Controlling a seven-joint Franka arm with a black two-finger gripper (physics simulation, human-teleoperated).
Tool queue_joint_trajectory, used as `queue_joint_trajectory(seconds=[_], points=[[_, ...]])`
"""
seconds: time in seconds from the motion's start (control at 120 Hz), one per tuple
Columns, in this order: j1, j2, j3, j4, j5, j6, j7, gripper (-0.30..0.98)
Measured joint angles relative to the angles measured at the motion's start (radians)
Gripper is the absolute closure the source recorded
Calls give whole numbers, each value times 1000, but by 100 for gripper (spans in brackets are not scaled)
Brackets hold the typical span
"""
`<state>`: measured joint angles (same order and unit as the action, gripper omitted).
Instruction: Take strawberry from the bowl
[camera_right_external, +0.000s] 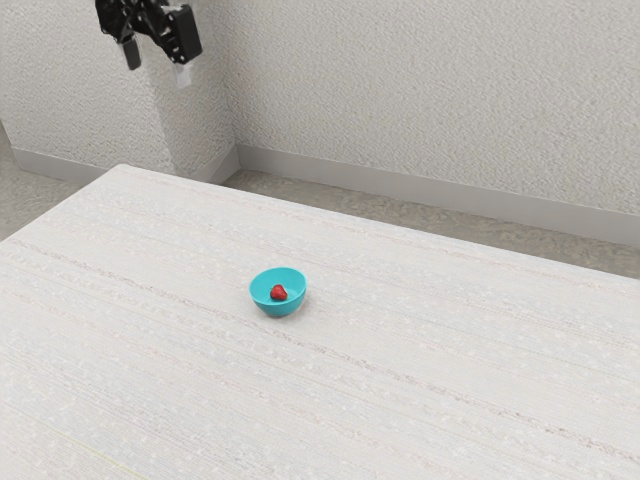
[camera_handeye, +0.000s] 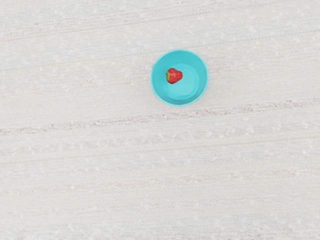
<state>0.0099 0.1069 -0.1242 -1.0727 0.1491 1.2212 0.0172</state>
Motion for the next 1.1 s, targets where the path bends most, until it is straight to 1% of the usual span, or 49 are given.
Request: queue_joint_trajectory(seconds=[0.067, 0.142, 0.225, 0.242, 0.3, 0.342, 0.392, 0.45, 0.525, 0.575, 0.633, 0.733, 0.808, 0.883, 0.942, 1.1], points=[[21, 29, 3, 2, -20, 3, -5, 0], [22, 22, -1, -3, -32, 12, -10, 0], [12, -39, -9, -74, -23, 33, -29, 0], [14, -60, -14, -104, -20, 38, -35, 0], [10, -124, -23, -296, -16, 64, -54, 0], [0, -132, -27, -366, -17, 87, -66, 0], [-18, -99, -26, -405, -22, 135, -81, 0], [-35, -22, -23, -422, -35, 209, -96, 0], [15, 56, -19, -427, -41, 305, -120, 0], [20, 105, 21, -427, -47, 363, -141, 0], [3, 164, 60, -423, -60, 427, -163, 0], [-10, 240, 85, -423, -92, 518, -198, 0], [-12, 273, 89, -425, -119, 568, -226, 1], [-15, 299, 90, -433, -174, 612, -268, 1], [-15, 314, 93, -442, -203, 647, -301, 1], [-38, 320, 109, -469, -235, 717, -388, 0]])
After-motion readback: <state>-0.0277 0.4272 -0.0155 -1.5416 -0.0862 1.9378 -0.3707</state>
